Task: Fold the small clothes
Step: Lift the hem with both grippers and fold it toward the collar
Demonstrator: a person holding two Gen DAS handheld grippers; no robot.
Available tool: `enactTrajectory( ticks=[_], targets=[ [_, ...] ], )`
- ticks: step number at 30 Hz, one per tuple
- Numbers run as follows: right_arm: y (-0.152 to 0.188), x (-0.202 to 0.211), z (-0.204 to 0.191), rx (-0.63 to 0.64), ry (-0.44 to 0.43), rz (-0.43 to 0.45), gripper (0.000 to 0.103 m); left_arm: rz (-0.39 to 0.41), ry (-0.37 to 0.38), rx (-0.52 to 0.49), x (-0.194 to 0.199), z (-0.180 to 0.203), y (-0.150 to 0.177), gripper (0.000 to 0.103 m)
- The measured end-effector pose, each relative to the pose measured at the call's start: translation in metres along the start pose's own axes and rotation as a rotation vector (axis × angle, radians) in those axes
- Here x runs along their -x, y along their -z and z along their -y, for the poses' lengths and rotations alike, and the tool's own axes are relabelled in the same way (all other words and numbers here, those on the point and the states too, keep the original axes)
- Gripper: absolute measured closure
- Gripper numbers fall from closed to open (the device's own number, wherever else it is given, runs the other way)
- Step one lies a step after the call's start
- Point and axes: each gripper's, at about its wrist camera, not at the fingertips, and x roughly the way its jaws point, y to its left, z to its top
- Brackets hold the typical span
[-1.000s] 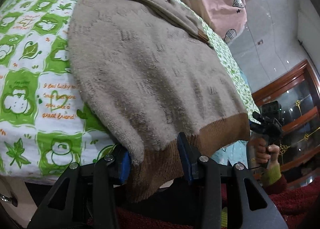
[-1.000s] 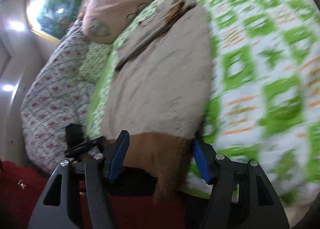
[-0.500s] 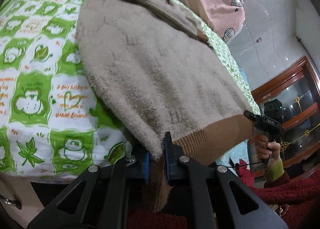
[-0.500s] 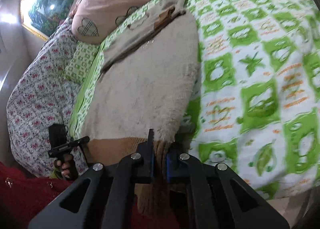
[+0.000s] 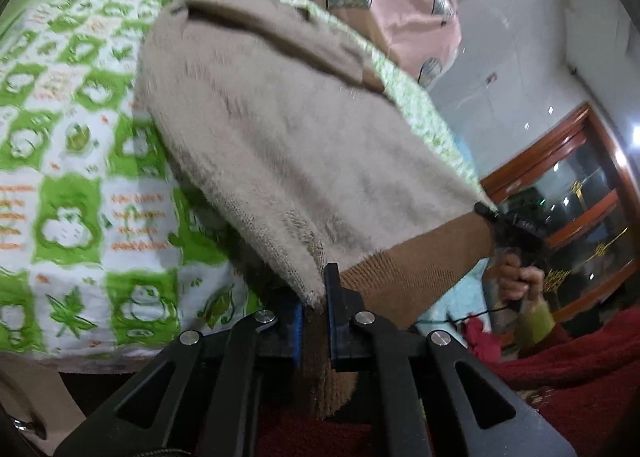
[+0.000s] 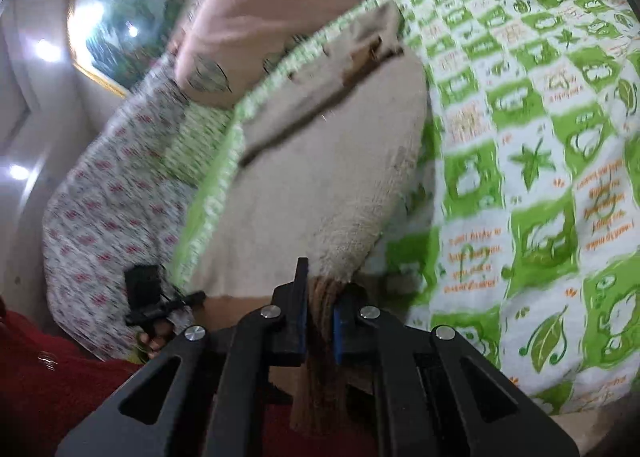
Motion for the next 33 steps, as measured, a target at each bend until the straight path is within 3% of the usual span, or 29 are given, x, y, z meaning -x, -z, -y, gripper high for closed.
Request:
enactTrajectory(
  ticks=[6, 11, 14, 18, 25, 33],
  targets=[
    [-0.039, -0.007, -0.016, 0.024, -0.088, 0.097, 0.093, 0.191, 0.041, 0.005, 0.033, 0.005, -0.052, 0.097],
    [-0.109, -0.022, -0.026, 0.049, -0.134, 0.212, 0.093, 0.352, 0.032, -0.032, 0.039, 0.011, -0.121, 0.097],
    [-0.160, -0.042, -0.026, 0.043, -0.093, 0.242, 0.093, 0.399, 0.015, -0.036, 0.030, 0.005, -0.168, 0.097],
    [-0.216, -0.074, -0.021, 0.031, -0.014, 0.234, 0.093, 0.410, -0.027, -0.014, 0.010, -0.015, -0.225, 0.097],
    [-0.279, -0.129, -0.002, 0.018, 0.104, 0.211, 0.093, 0.374, -0.084, 0.026, -0.027, -0.057, -0.294, 0.097],
    [-0.305, -0.190, 0.050, -0.065, 0.233, 0.148, 0.093, 0.284, -0.192, 0.135, -0.085, -0.121, -0.323, 0.095]
  ],
)
